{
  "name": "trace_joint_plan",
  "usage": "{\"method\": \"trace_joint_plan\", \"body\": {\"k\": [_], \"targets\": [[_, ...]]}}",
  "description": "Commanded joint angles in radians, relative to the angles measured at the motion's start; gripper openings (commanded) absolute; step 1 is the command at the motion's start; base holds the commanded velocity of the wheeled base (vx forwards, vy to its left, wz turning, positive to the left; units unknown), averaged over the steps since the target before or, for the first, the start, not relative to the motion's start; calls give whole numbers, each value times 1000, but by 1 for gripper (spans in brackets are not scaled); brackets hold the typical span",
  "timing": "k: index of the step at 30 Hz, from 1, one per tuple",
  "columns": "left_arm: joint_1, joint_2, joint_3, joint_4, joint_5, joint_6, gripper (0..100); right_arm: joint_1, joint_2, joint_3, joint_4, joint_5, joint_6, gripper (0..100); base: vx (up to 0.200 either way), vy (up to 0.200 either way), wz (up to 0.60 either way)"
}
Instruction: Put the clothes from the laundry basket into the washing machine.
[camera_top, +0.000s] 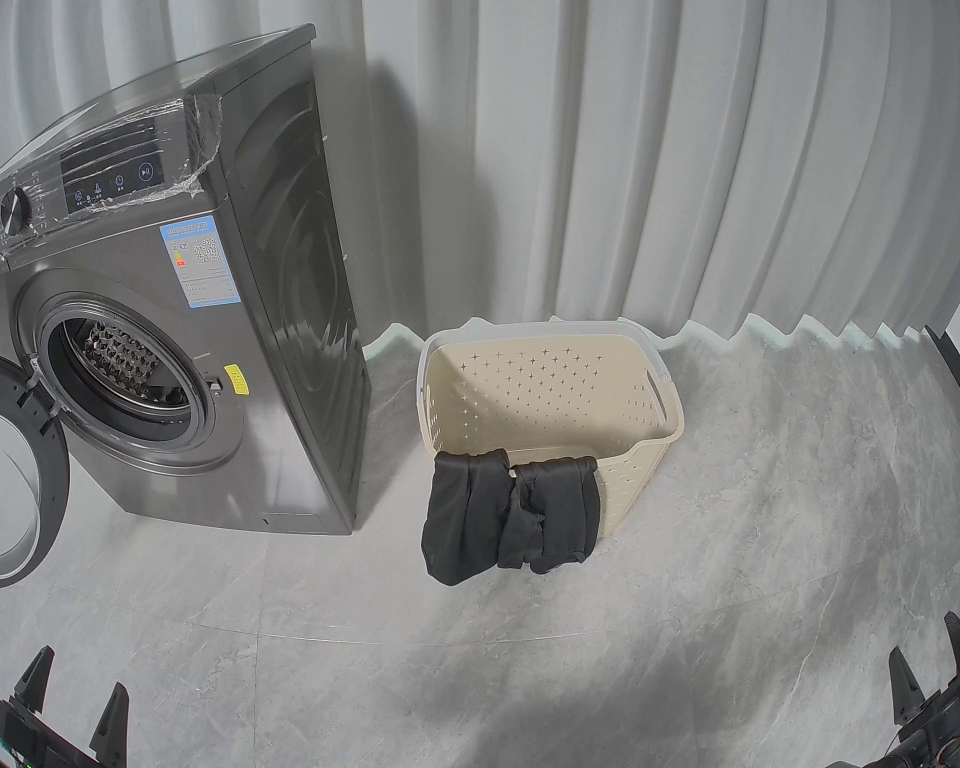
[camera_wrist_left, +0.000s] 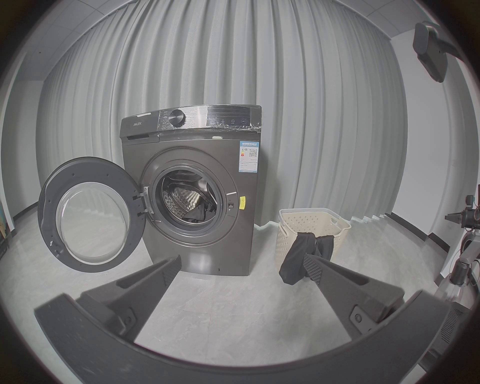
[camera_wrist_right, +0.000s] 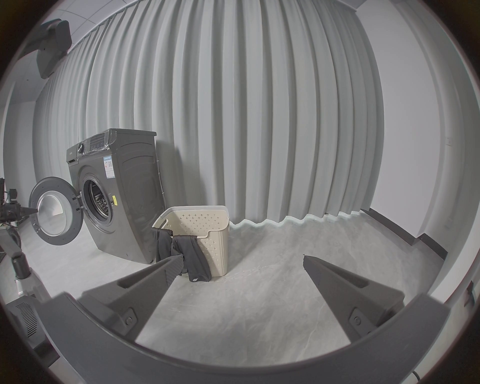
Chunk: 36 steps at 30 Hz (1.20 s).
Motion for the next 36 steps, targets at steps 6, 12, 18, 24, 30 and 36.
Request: {"method": "trace_joint_plan", "body": {"k": [6, 12, 18, 24, 30, 36], "targets": [[0, -16, 16, 0, 1, -1, 100, 1, -16, 16, 0, -1, 0, 100, 0, 0, 0], [0, -16, 16, 0, 1, -1, 100, 1, -16, 16, 0, -1, 1, 100, 0, 0, 0], [0, -16, 16, 1, 1, -1, 100, 1, -16, 16, 0, -1, 3, 100, 0, 0, 0], [0, -16, 16, 1, 1, -1, 100, -1, -16, 16, 2, 1, 0, 100, 167, 0, 0], [0, -16, 16, 1, 1, -1, 100, -4, -16, 16, 3, -4, 17, 100, 133, 0, 0], [0, -16, 16, 1, 1, -1, 100, -2, -16, 16, 3, -7, 9, 100, 0, 0, 0]]}}
